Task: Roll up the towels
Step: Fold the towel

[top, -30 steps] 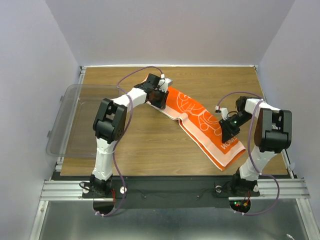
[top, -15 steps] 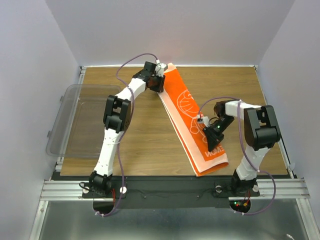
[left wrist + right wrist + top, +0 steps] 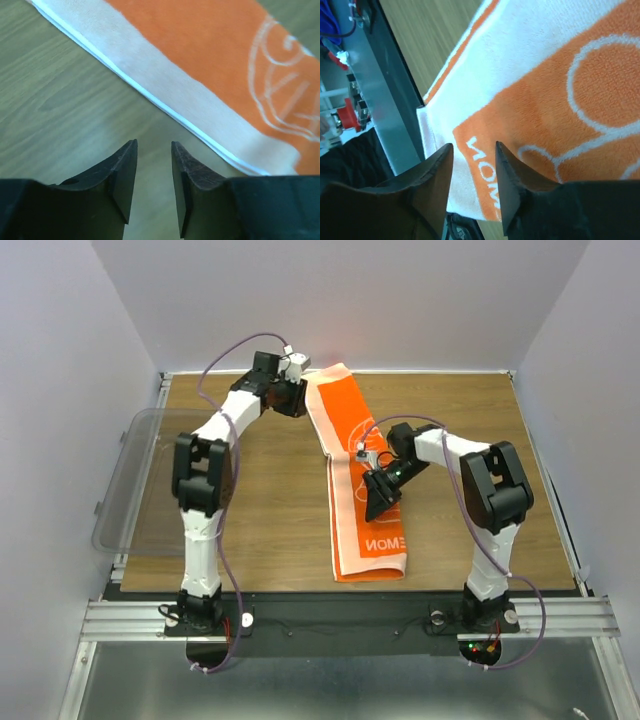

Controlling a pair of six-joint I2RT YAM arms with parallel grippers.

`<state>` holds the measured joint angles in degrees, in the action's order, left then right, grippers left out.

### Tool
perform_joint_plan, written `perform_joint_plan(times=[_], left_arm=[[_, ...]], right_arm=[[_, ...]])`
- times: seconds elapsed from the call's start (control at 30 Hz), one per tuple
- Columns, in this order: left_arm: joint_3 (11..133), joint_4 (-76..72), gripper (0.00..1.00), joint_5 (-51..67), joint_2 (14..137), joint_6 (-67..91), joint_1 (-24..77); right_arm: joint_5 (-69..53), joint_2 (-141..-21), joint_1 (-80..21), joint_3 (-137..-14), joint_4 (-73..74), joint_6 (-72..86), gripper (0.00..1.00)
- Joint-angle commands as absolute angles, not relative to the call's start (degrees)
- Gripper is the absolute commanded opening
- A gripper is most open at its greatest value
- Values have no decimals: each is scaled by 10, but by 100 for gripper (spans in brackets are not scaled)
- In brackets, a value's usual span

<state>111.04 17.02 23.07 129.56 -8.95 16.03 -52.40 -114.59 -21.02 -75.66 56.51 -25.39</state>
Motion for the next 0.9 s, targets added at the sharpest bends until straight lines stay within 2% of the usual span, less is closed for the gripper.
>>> perform_joint_plan(times=[0.0, 0.1, 0.17, 0.3, 0.33, 0.37, 0.57, 0.67, 0.87], left_arm=[[963, 128, 50, 292, 1047, -146, 170], [830, 130, 61, 282, 914, -208, 200], [770, 138, 63, 269, 853, -256, 235], [612, 156, 64, 179, 720, -319, 430], [593, 156, 64, 160, 711, -320, 431], [565, 155, 64, 121, 708, -316, 500], [529, 142, 64, 48, 768, -287, 683], [526, 99, 64, 14, 808, -275, 734], [546, 67, 63, 10, 878, -256, 765]], right_arm=[[-550, -1056, -206, -760, 551, -222, 50], [-513, -973, -200, -717, 554, -221, 53], [-496, -946, -192, -695, 550, -219, 52], [-487, -934, -107, -686, 544, -207, 49], [-492, -942, -85, -696, 544, -200, 49], [-504, -949, -47, -719, 545, -191, 49], [-481, -963, 10, -770, 545, -178, 49], [-477, -963, 22, -771, 544, -183, 49], [-476, -971, 31, -755, 543, -196, 48]])
